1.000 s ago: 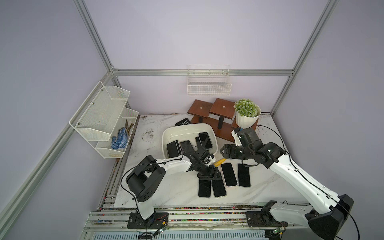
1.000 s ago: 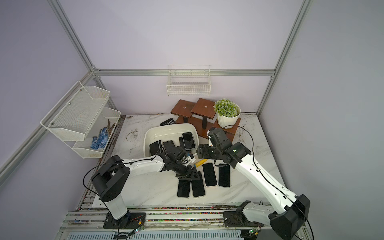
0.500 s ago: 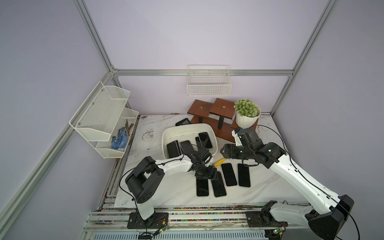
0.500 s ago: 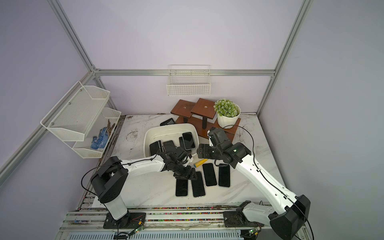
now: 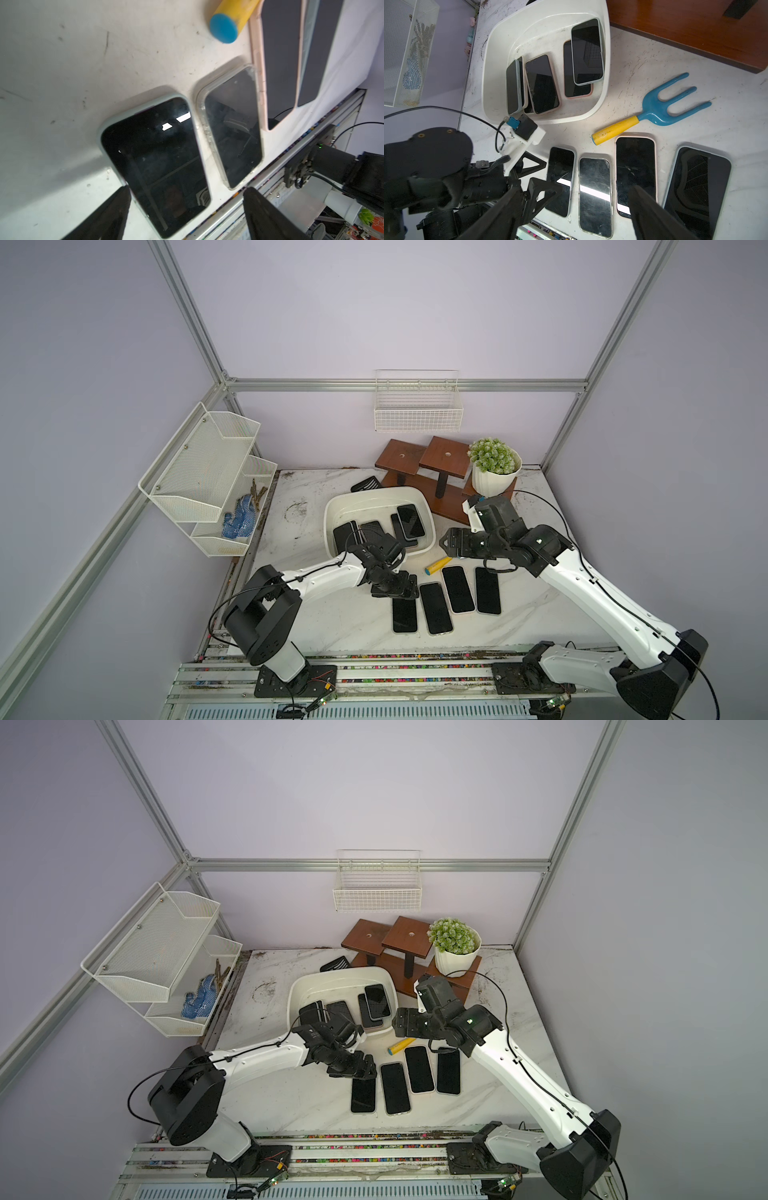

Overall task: Take the phone out of the storage box
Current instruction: Place the phone at the center of the board.

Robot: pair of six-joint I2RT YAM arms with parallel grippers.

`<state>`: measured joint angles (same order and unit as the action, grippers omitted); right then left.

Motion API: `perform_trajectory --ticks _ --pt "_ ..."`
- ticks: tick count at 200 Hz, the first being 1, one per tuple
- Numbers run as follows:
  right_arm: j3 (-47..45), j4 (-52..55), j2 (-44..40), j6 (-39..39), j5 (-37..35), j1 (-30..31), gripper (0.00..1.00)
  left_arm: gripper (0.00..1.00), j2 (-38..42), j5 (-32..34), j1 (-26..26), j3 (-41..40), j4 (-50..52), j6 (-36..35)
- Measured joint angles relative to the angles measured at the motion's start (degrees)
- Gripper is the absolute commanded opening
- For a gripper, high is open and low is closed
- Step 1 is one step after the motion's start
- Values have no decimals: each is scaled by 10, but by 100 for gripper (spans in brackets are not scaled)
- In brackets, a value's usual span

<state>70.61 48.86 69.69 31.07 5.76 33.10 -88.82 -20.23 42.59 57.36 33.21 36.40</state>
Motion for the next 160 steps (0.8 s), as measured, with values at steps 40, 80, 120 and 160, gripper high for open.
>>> perform_trajectory --ticks 40,80,120,160 --pt "13 -20 26 -1 24 0 85 94 119 9 -19 39 9 1" --pt "54 -46 89 -3 56 0 85 97 231 76 -102 39 79 25" --pt "131 -59 190 -9 84 6 84 100 252 123 -197 39 158 29" --pt "235 -39 327 -26 72 27 84 100 228 148 -245 23 204 20"
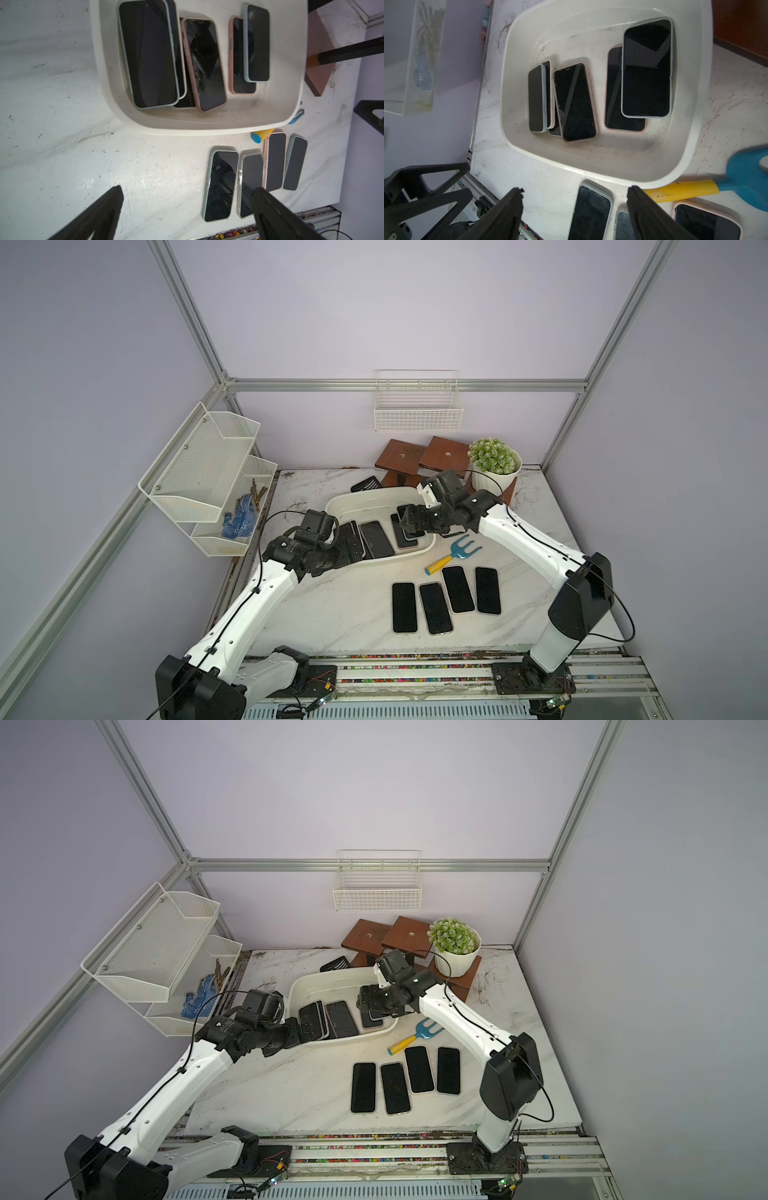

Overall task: Take the phone out of the storage box
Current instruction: Place the phone at the center of the board.

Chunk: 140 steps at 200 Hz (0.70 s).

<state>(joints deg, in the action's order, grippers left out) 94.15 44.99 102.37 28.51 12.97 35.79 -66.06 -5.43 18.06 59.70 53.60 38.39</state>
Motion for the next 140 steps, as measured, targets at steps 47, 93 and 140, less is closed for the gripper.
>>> perform_trajectory --ticks 47,93,140 --pt "134 69 144 -35 -57 32 78 91 -39 3 -45 -11 -2 -21" --pt "204 93 226 -58 -46 64 78 84 -117 -15 -85 -11 -34 -57" --pt "271 90 297 -79 -4 72 93 83 -184 -43 -100 -11 -62 -83"
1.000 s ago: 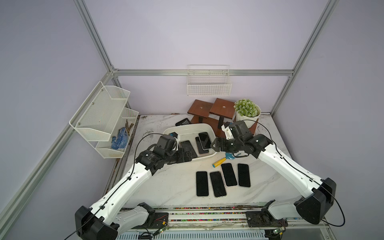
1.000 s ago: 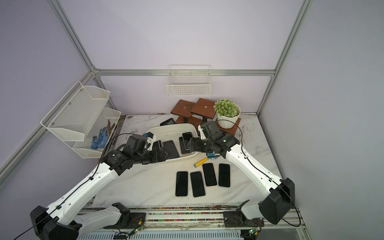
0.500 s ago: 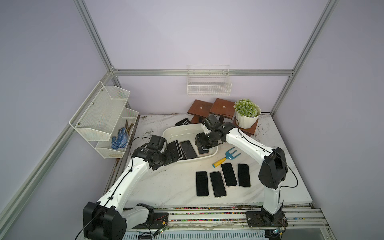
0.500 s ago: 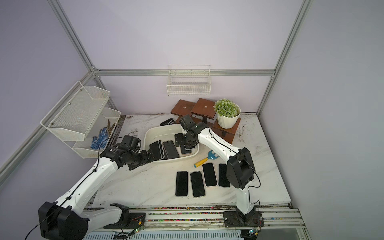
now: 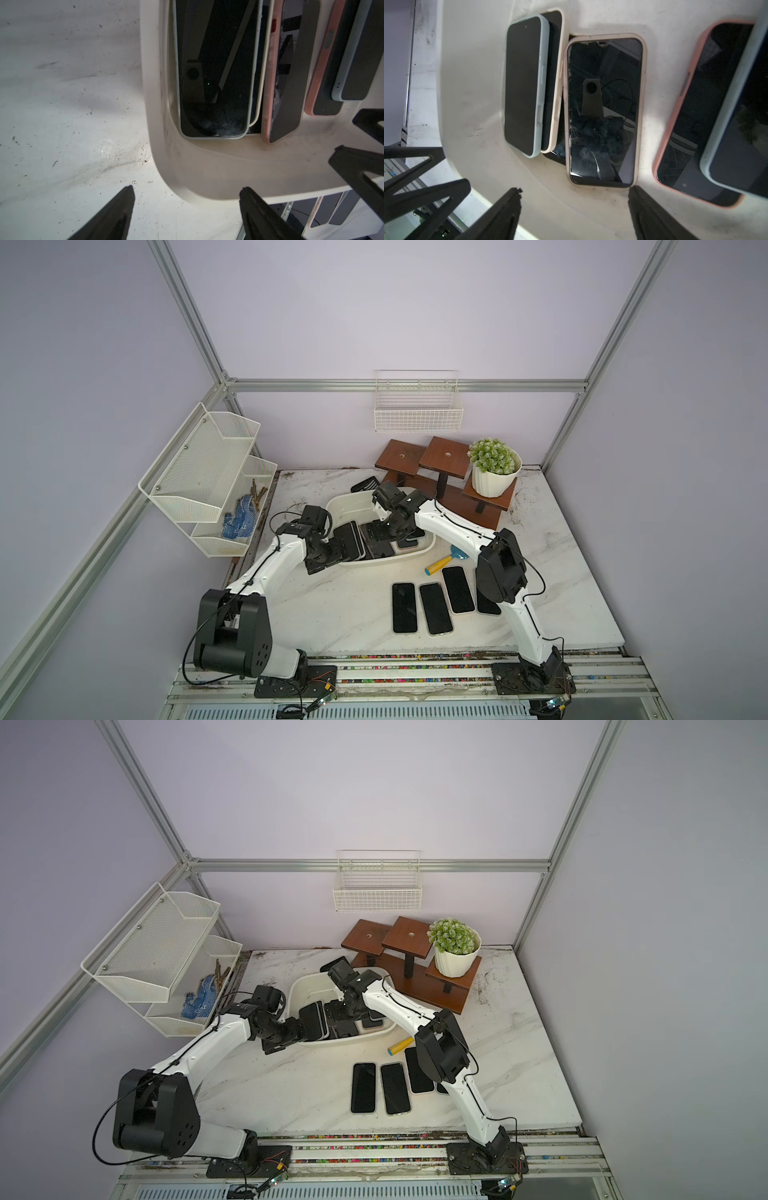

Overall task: Take the phone out of the storage box
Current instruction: Place the phone at the center of the board.

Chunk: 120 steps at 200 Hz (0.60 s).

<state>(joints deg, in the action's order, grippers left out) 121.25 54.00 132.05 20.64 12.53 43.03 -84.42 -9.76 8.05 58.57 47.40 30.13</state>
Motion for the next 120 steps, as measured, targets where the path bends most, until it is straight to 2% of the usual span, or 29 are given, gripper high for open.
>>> perform_trajectory --ticks 53,120 --pt "46 -5 63 -17 17 -2 96 83 -13 -16 -2 0 -2 -19" --pt "49 -12 77 -30 -2 -12 97 83 -13 -18 -2 0 0 -31"
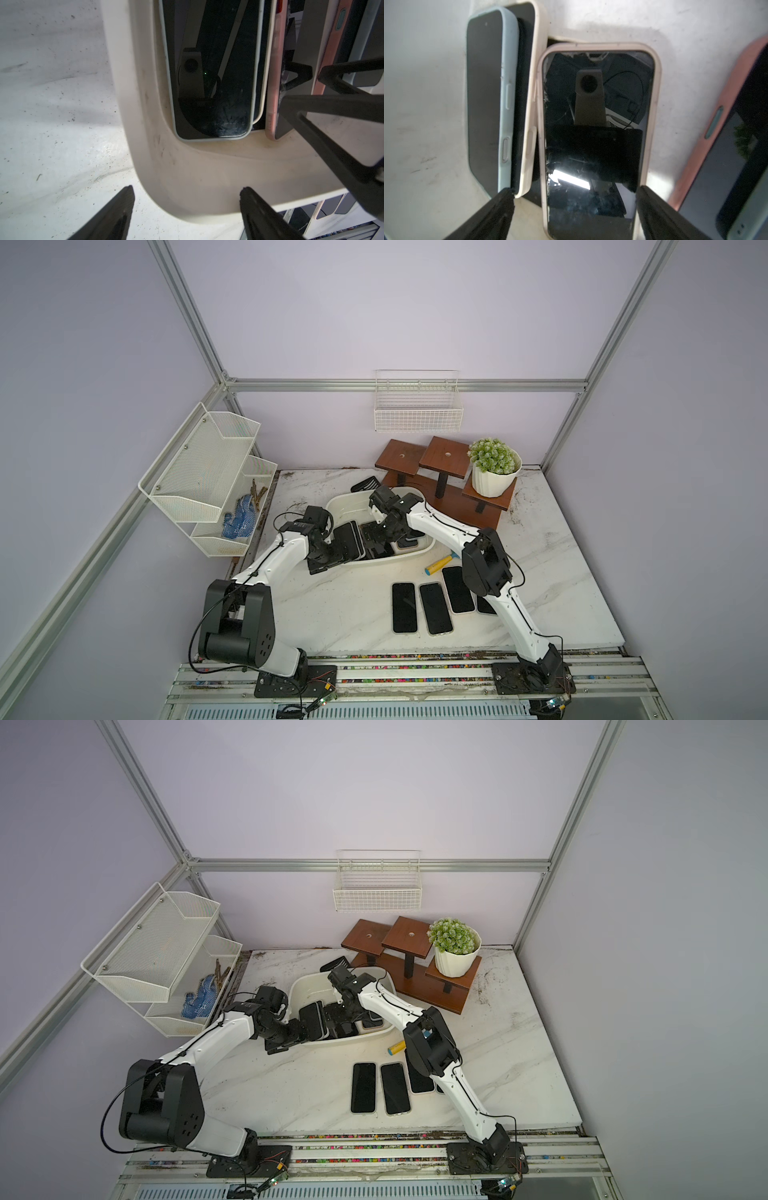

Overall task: Take the phone out of the storage box
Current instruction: Place the phone at the center of the board, then pick up the phone from the storage box.

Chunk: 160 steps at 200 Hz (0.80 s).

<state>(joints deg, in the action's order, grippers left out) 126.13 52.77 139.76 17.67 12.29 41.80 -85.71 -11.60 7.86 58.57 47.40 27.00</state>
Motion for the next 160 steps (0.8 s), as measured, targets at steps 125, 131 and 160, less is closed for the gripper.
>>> perform_trajectory --ticks 125,131,160 --pt "19 -38 38 -42 45 -19 96 84 -2 1 -3 10 17 -7" --pt "21 -38 40 -45 50 -20 95 84 -2 1 -3 10 17 -7" --pt "24 -39 44 -62 55 -23 90 84 -2 1 -3 10 18 -7"
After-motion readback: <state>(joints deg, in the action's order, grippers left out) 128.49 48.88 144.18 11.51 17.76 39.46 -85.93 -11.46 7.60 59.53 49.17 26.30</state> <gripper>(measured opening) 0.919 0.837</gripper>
